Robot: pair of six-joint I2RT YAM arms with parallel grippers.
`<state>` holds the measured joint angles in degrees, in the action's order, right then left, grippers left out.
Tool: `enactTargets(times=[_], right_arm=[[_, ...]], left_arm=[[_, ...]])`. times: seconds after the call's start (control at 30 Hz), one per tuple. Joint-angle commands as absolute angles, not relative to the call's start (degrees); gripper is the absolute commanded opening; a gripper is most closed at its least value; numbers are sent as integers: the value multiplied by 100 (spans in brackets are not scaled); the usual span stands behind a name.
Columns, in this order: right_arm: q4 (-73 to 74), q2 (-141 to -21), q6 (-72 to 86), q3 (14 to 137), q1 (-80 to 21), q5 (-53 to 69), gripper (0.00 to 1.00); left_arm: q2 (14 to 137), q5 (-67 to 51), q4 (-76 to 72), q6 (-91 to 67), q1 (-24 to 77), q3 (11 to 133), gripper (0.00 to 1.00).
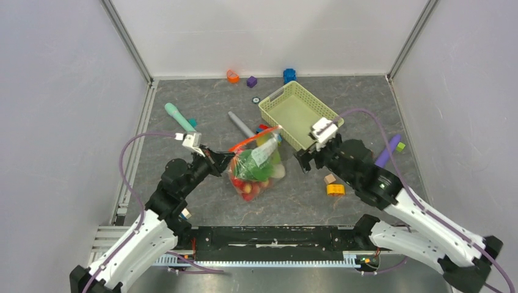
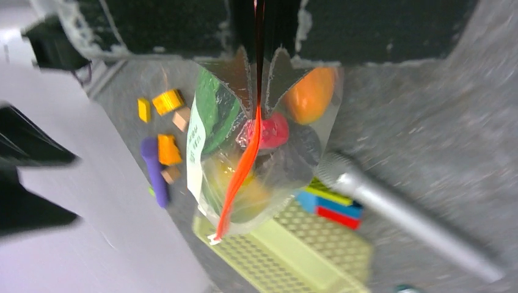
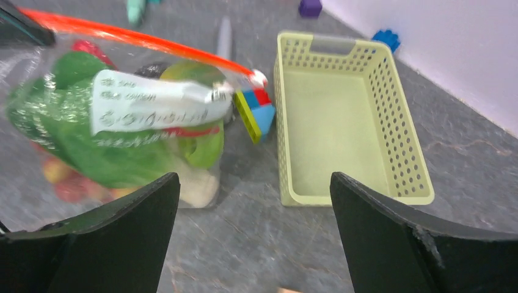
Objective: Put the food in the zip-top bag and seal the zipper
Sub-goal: Zip the zipper food storage bag at the center of the board, then reset both arms
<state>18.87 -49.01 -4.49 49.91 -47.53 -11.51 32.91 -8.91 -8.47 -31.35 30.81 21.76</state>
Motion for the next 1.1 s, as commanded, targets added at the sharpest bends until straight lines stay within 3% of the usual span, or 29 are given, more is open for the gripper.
enactTargets(times=[0.0, 0.27, 0.3, 0.43, 0.47, 0.5, 0.73, 1.07], right_arm=[[510, -3908, 406, 4257, -4755, -1272, 98], [882, -2952, 1441, 3099, -4759, -2801, 98], [933, -2866, 1560, 2997, -4755, -2948, 98], [1335, -2509, 2320, 2537, -4755, -3850, 98], [1490, -2415, 2554, 2442, -4755, -4118, 98], [1605, -2337, 2673, 2346, -4753, -4323, 98], [2290, -1950, 2662, 2385, -4755, -4658, 98], [3585, -2087, 2593, 3207, -4755, -5117, 98]], left_arm=[[2676, 1282, 1656, -4264, 3034, 2685, 2], [1683, 2347, 3518, -5480, 3033, 2624, 10], [1621, 2481, 3763, -5577, 3033, 2633, 16], [1551, 2899, 4540, -5840, 3035, 2773, 62], [1562, 2966, 4687, -5875, 3033, 2859, 87], [1585, 3025, 4824, -5922, 3032, 2964, 99], [2219, 3702, 5851, -5893, 3033, 4332, 100], [3445, 3527, 6148, -3848, 3033, 6387, 100]])
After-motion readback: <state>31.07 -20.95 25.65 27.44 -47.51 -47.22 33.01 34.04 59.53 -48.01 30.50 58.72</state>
